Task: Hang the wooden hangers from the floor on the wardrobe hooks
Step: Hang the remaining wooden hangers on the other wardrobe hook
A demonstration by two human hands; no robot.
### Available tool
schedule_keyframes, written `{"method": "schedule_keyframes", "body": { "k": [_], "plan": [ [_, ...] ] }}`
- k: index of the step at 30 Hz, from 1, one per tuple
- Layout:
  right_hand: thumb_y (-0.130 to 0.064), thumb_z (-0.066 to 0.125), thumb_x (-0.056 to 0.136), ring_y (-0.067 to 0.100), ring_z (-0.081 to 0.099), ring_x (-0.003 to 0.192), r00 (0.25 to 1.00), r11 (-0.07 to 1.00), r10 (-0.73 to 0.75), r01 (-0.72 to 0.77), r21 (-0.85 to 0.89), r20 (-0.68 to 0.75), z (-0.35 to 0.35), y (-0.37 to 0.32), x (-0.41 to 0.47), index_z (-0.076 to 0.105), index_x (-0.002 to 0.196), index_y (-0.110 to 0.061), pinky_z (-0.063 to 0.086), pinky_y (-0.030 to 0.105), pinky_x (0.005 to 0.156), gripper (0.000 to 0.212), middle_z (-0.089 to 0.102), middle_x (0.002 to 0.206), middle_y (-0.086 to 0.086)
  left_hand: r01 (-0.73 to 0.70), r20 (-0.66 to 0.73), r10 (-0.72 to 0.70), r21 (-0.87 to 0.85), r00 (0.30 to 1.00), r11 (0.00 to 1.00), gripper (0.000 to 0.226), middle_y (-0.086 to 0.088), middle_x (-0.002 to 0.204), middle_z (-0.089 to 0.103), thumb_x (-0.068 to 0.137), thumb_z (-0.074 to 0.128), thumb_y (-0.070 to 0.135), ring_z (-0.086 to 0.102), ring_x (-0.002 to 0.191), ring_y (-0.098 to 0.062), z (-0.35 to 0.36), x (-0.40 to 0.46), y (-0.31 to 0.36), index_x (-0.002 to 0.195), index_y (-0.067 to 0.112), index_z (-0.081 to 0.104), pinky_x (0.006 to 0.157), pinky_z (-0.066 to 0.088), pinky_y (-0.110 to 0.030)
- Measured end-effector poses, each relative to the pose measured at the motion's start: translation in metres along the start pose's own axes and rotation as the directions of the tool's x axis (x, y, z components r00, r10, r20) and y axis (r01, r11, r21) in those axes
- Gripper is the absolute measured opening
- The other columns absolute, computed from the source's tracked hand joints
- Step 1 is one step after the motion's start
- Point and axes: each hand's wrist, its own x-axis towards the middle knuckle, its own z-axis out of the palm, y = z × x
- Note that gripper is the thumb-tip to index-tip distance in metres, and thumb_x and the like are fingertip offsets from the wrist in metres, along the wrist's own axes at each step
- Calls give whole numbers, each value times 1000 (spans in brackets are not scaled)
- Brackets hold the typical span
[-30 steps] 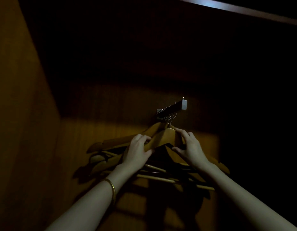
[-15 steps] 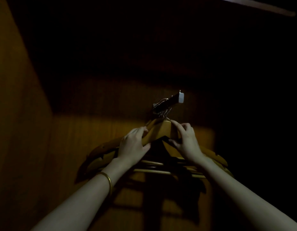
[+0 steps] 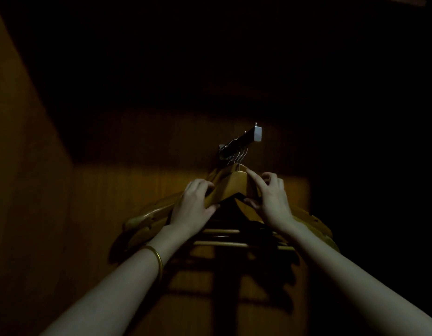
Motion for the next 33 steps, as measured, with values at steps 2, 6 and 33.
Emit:
{"method": "schedule_keyframes", "body": {
  "k": [2, 6, 33],
  "plan": [
    [-32, 64, 82, 28, 27, 131, 1000, 1000, -4, 4, -4, 11, -2, 0, -1, 18, 144, -38, 34, 43, 108, 77, 24, 145, 11, 9, 5, -9, 7, 1000, 1000, 46, 1, 129, 43, 81, 66, 25, 39, 122, -14, 0, 0, 1, 123, 19, 47, 101, 36, -28],
    [-33, 66, 81, 28, 28, 132, 1000, 1000, 2, -1, -14, 32, -6, 2, -5, 13, 146, -36, 35, 44, 107, 84, 26, 145, 11, 18, 17, -19, 52, 1000, 998, 52, 1, 131, 41, 80, 67, 28, 36, 125, -15, -1, -1, 5, 126, 19, 44, 102, 34, -28],
    [-36, 46, 94, 21, 56, 105, 904, 984, -142, 85, 156, 404, -22, 18, -152, 56, 112, -15, 47, 33, 86, 30, 62, 112, 7, 12, 283, -59, 164, 957, 986, 34, 4, 120, 56, 90, 50, 40, 50, 113, -13, 21, -144, 68, 119, 23, 50, 83, 37, -21]
  ]
}}
